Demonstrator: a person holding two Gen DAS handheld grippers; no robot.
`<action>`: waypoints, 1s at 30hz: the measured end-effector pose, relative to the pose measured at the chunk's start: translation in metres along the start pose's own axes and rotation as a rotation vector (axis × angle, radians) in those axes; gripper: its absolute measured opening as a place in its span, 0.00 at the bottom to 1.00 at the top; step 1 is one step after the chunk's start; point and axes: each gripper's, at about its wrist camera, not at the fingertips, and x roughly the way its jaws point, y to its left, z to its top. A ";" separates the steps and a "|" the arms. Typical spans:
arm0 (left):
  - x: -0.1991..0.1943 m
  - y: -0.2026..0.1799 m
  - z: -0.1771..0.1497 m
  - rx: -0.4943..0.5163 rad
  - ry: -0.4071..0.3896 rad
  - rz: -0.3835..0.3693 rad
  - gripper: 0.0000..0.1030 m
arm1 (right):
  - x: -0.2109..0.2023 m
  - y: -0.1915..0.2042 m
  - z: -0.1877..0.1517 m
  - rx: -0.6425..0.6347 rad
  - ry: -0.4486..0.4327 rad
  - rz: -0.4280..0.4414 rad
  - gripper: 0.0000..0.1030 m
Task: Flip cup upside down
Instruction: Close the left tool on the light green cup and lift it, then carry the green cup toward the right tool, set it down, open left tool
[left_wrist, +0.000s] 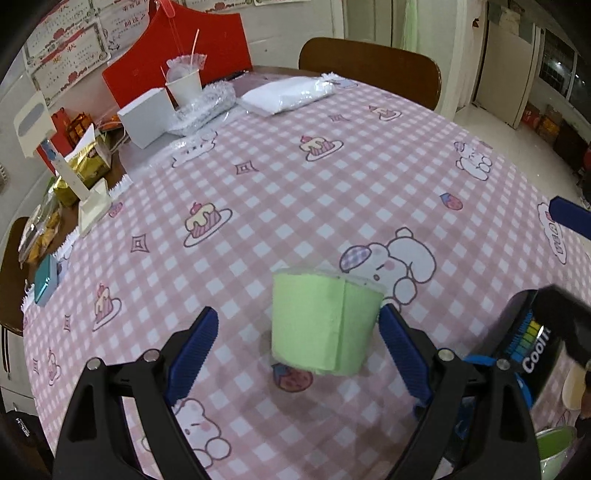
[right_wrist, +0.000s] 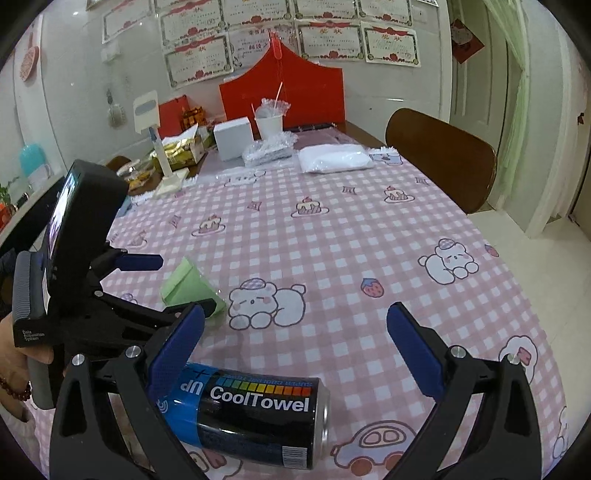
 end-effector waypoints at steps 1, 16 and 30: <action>0.001 0.000 -0.001 -0.003 0.001 0.003 0.84 | 0.000 0.001 -0.001 -0.001 0.001 0.001 0.93; 0.001 0.016 -0.015 -0.118 0.022 -0.015 0.53 | -0.006 0.009 -0.005 -0.011 0.010 0.023 0.93; 0.007 0.027 0.001 -0.148 0.054 -0.006 0.58 | -0.004 0.010 -0.002 -0.031 0.020 0.024 0.93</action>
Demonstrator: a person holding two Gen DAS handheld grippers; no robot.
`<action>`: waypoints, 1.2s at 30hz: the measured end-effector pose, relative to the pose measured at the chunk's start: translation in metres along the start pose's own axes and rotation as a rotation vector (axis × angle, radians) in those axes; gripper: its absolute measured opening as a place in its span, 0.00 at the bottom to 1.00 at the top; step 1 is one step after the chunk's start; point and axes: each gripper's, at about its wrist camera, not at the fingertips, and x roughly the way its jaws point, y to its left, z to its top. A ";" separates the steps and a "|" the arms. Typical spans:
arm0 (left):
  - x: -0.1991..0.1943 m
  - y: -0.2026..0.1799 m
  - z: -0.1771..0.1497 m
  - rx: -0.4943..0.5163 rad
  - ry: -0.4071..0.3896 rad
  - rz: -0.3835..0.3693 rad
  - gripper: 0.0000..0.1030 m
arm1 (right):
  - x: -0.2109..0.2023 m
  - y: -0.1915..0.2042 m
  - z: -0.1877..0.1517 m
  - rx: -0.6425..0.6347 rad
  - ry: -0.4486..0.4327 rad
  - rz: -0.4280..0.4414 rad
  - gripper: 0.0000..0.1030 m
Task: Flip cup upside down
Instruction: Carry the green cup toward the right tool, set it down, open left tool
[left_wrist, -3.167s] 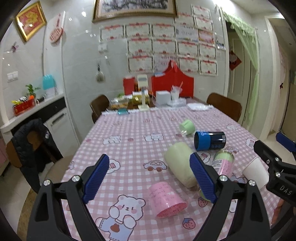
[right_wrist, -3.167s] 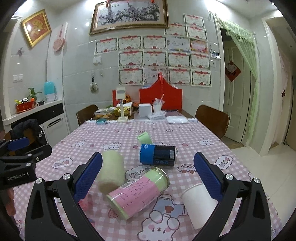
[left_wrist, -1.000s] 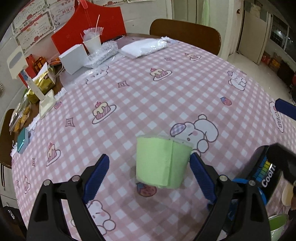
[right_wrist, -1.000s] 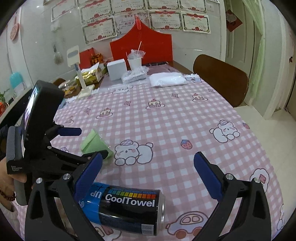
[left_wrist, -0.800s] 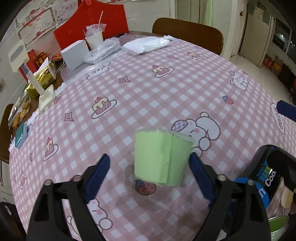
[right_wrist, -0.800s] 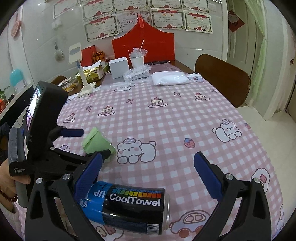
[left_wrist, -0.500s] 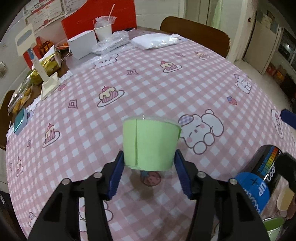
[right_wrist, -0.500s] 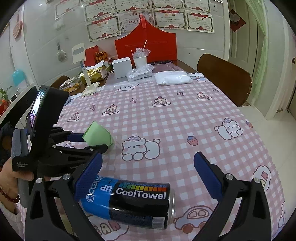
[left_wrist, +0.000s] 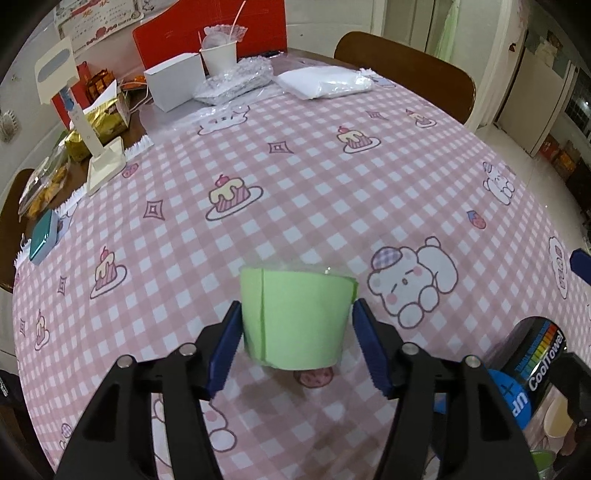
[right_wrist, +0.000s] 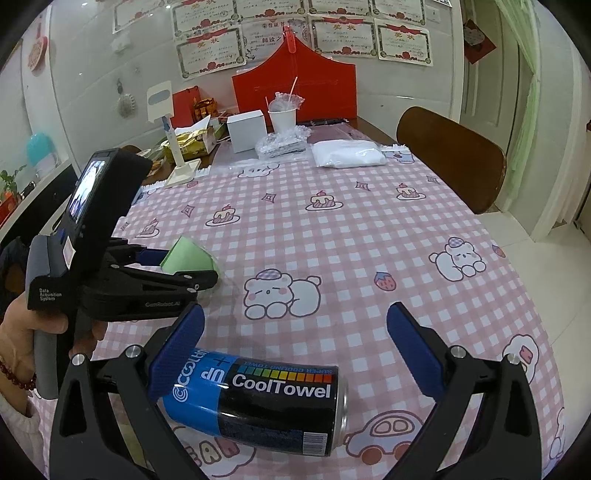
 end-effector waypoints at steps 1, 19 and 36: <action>0.000 0.000 -0.001 -0.001 -0.001 -0.002 0.58 | 0.000 0.001 0.000 0.000 0.001 0.000 0.93; -0.108 0.018 -0.052 -0.139 -0.032 0.076 0.56 | -0.049 0.038 -0.006 -0.013 -0.012 0.117 0.93; -0.234 -0.046 -0.253 -0.323 -0.026 0.113 0.56 | -0.185 0.094 -0.096 -0.084 0.027 0.284 0.93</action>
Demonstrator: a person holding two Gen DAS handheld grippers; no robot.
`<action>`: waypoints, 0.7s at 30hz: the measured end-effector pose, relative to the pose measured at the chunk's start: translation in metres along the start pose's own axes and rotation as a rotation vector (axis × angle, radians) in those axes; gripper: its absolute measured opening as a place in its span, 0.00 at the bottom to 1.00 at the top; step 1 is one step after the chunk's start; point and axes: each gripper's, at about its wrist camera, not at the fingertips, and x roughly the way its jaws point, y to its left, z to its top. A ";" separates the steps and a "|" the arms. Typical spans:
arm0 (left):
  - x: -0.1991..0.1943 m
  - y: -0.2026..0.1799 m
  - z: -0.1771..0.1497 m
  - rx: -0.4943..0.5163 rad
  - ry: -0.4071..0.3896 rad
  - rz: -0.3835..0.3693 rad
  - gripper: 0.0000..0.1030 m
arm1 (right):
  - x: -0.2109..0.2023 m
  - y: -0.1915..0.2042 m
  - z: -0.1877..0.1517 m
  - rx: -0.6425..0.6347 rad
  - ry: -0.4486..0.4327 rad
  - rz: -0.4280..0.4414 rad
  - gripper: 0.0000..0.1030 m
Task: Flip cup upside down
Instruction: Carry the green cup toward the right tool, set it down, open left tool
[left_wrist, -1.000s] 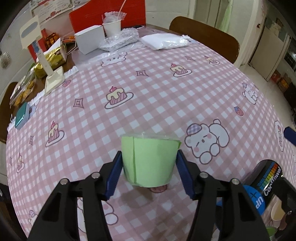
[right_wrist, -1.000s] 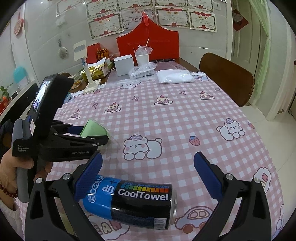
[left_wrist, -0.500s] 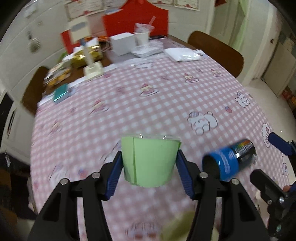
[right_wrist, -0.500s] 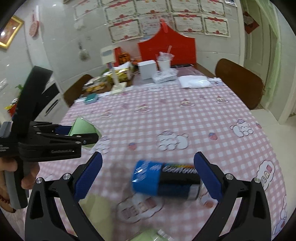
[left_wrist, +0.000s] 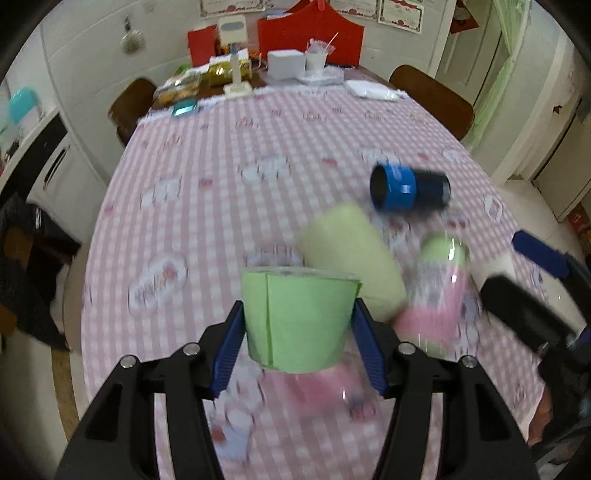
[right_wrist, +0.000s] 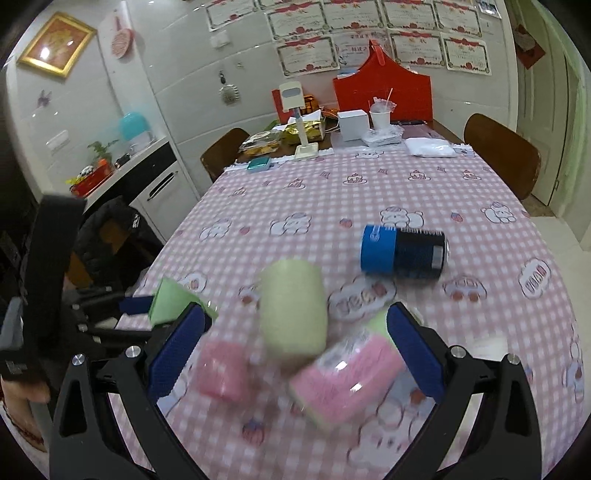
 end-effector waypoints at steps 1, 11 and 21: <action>-0.004 -0.001 -0.013 -0.006 -0.005 0.000 0.56 | -0.007 0.005 -0.009 0.000 0.007 0.005 0.93; -0.033 0.001 -0.105 -0.082 -0.041 -0.020 0.56 | -0.027 0.031 -0.066 -0.013 0.057 -0.003 0.93; -0.005 -0.008 -0.152 -0.105 0.023 -0.047 0.56 | -0.020 0.038 -0.102 -0.004 0.120 -0.021 0.93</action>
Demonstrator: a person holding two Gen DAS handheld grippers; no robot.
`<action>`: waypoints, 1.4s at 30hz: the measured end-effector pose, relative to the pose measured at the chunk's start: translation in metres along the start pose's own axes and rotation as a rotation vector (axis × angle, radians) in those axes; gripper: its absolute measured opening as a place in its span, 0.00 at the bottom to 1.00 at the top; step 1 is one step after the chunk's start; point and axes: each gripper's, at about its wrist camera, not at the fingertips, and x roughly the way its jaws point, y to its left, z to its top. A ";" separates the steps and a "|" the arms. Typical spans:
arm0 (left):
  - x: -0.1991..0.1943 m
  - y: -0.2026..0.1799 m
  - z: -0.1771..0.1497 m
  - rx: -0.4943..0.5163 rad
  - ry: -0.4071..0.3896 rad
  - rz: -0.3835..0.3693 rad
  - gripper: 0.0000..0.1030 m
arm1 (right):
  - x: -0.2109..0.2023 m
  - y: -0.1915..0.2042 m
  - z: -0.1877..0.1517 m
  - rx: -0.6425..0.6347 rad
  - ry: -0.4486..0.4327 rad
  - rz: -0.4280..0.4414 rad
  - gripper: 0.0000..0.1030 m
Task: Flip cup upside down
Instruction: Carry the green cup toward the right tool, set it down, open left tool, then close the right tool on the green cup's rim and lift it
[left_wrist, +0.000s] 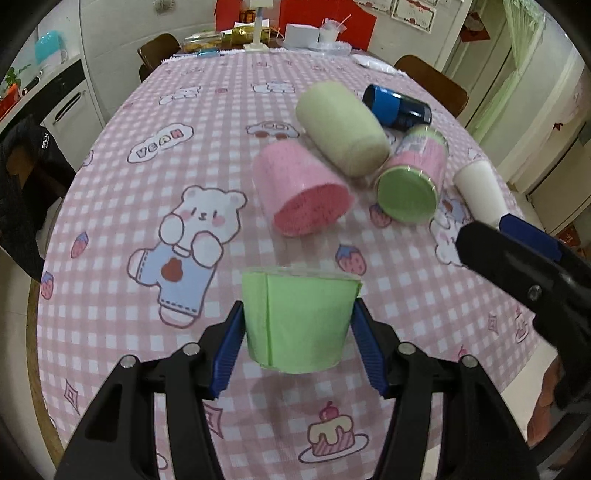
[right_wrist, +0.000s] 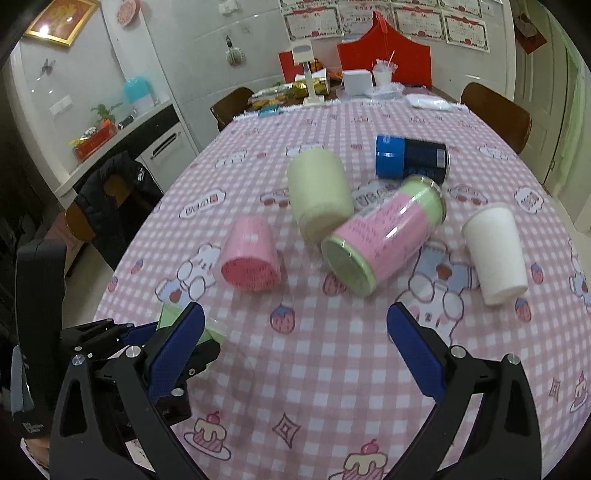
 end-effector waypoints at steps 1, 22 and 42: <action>0.002 0.000 -0.001 -0.003 0.002 0.002 0.56 | 0.003 0.000 -0.003 0.005 0.008 0.003 0.93; -0.017 0.025 -0.022 -0.003 -0.088 -0.061 0.60 | 0.014 0.015 -0.010 0.097 0.043 0.098 0.93; -0.024 0.124 -0.020 -0.124 -0.149 0.088 0.62 | 0.083 0.048 -0.011 0.230 0.244 0.178 0.91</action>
